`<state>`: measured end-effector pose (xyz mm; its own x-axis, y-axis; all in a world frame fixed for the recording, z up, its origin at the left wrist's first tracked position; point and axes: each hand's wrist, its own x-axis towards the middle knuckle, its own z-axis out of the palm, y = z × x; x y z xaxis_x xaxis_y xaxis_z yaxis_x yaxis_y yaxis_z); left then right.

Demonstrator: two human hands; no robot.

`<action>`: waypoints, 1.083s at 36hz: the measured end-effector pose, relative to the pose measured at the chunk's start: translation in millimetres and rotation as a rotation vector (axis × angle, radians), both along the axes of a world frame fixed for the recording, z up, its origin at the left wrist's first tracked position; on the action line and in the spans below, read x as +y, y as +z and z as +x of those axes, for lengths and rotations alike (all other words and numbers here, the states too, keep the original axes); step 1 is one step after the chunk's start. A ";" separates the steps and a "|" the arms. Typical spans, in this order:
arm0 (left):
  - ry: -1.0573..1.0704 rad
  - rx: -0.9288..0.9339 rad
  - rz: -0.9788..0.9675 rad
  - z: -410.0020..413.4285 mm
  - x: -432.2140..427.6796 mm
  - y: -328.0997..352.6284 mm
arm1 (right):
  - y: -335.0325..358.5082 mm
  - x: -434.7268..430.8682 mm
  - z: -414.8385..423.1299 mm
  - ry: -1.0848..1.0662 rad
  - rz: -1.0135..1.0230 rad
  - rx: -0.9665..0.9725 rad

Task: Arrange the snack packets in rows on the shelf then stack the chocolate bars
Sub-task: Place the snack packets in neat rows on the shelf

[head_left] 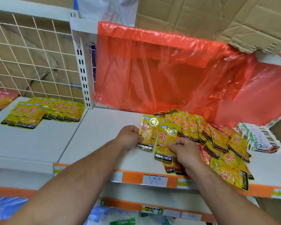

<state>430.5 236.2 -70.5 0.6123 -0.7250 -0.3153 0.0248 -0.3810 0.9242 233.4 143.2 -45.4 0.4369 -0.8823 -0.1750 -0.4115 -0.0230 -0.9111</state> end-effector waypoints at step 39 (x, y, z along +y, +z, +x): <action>0.345 -0.047 -0.050 178.4 273.8 25.4 | 11.6 208.7 226.2 0.236 0.071 -0.046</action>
<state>608.8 510.0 -45.2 0.8368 -0.4872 -0.2498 0.1006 -0.3117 0.9448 459.6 351.9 -33.9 0.6385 -0.7409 -0.2081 -0.3604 -0.0489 -0.9315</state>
